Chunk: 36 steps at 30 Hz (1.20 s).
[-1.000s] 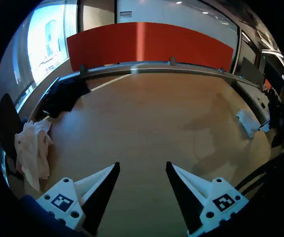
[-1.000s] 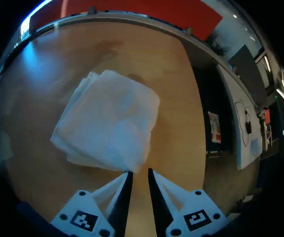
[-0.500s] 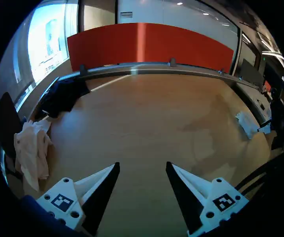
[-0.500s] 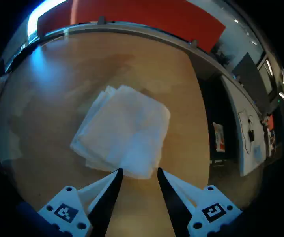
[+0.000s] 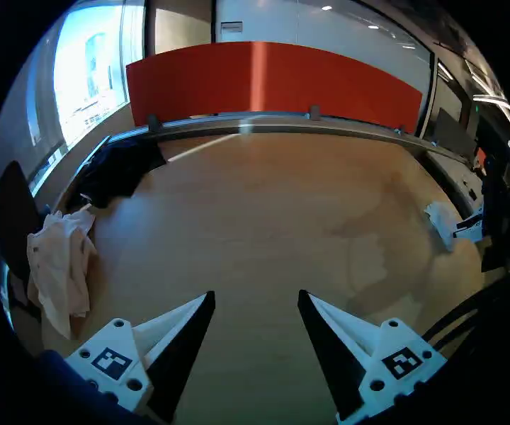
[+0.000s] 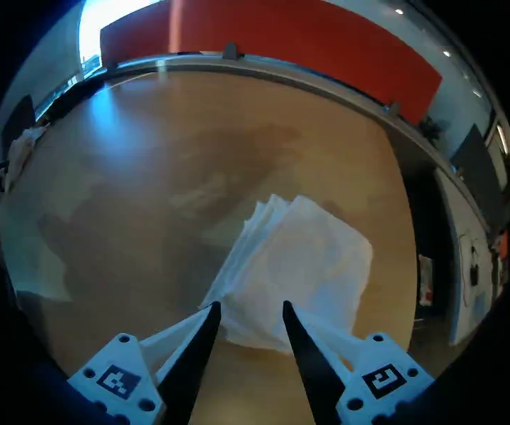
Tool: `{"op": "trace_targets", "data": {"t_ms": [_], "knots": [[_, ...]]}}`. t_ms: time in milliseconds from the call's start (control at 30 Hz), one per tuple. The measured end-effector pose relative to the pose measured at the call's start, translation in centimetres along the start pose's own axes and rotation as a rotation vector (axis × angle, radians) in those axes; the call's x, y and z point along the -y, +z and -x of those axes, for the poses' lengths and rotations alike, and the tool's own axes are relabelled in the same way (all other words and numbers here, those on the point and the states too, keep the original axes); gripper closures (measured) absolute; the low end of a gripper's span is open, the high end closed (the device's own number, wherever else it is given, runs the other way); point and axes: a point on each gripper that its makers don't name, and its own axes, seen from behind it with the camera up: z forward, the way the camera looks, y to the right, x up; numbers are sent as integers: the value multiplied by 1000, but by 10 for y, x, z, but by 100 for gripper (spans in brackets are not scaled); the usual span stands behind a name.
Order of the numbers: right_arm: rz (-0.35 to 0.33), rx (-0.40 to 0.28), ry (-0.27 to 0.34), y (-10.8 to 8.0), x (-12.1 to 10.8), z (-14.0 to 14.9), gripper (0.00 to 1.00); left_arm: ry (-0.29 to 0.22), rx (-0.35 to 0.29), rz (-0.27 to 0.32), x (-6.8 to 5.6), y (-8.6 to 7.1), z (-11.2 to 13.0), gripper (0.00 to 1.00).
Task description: Fold towel
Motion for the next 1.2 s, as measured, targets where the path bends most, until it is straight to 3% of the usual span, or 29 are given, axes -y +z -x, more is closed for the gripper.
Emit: {"op": "trace_targets", "data": {"t_ms": [167,433,700,1200], "knots": [[-7,5,-15,8,7,-3,40,-6,1,-7,4,-2,2,14],[-20,24,-24,13,10,0,72,-11,3,-14,8,-3,4,14],[-55,25,-39,11,13,2,90,-10,3,-11,7,-1,3,14],[-109,77,-110,4,14,17,92,-9,5,-10,5,0,2,14]]}}
